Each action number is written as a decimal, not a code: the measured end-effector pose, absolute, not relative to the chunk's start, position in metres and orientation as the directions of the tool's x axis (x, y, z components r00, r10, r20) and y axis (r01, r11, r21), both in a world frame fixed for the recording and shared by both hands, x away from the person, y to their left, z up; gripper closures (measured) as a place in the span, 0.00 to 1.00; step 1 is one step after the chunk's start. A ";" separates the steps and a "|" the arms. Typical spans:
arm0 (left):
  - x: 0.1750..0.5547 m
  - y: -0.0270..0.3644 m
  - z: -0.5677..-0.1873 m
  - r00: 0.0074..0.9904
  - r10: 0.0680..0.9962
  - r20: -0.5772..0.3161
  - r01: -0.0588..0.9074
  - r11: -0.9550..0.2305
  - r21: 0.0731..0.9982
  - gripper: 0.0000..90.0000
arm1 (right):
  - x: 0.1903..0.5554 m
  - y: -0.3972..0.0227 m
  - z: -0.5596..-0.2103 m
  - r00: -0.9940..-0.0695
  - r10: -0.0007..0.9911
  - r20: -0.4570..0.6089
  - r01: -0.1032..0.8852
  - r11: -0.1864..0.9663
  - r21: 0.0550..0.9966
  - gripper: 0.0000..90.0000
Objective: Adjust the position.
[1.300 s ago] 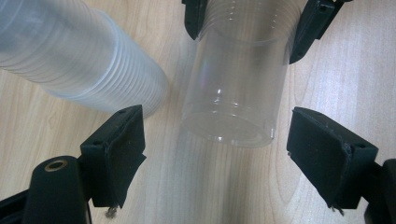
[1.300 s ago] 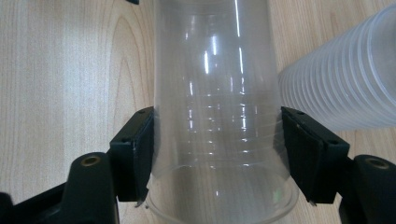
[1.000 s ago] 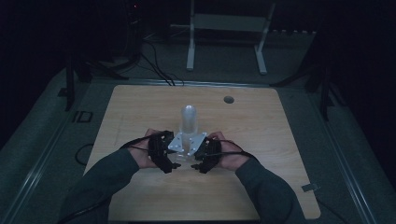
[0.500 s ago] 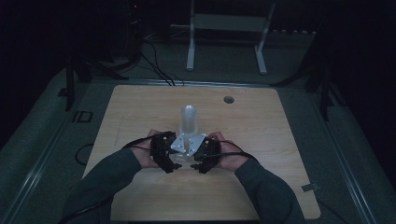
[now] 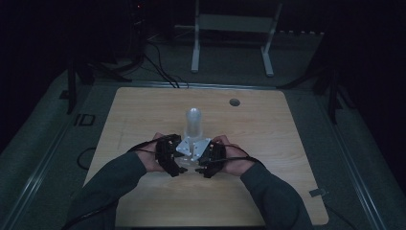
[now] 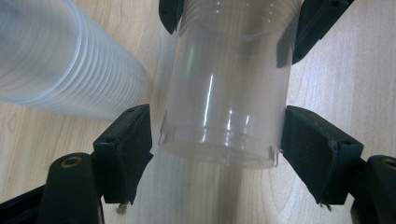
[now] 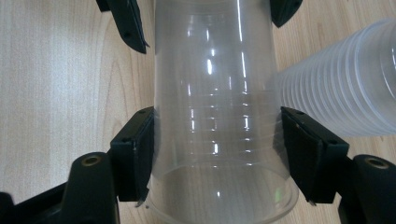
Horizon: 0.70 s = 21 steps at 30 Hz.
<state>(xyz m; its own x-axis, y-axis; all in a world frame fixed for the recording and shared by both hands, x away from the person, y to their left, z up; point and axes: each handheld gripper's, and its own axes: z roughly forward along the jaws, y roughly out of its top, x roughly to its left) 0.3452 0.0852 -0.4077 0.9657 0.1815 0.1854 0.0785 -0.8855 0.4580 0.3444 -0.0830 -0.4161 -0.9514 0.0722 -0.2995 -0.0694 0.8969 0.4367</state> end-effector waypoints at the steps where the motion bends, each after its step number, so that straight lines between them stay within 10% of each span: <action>1: 0.345 0.085 -0.408 0.966 0.180 0.183 0.078 -0.885 0.459 0.30 | 0.344 -0.083 -0.416 -0.952 0.073 -0.298 -0.069 0.896 0.438 0.36; 21: 0.348 0.087 -0.409 0.972 0.173 0.158 0.082 -0.885 0.459 0.46 | 0.343 -0.082 -0.416 -0.955 0.062 -0.289 -0.078 0.889 0.451 0.28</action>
<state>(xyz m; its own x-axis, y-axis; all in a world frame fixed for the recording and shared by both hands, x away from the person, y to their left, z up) 0.3475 0.0872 -0.4089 0.9721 0.1727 0.1585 0.0824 -0.8848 0.4585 0.3433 -0.0820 -0.4165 -0.9553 0.0625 -0.2891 -0.0783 0.8891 0.4509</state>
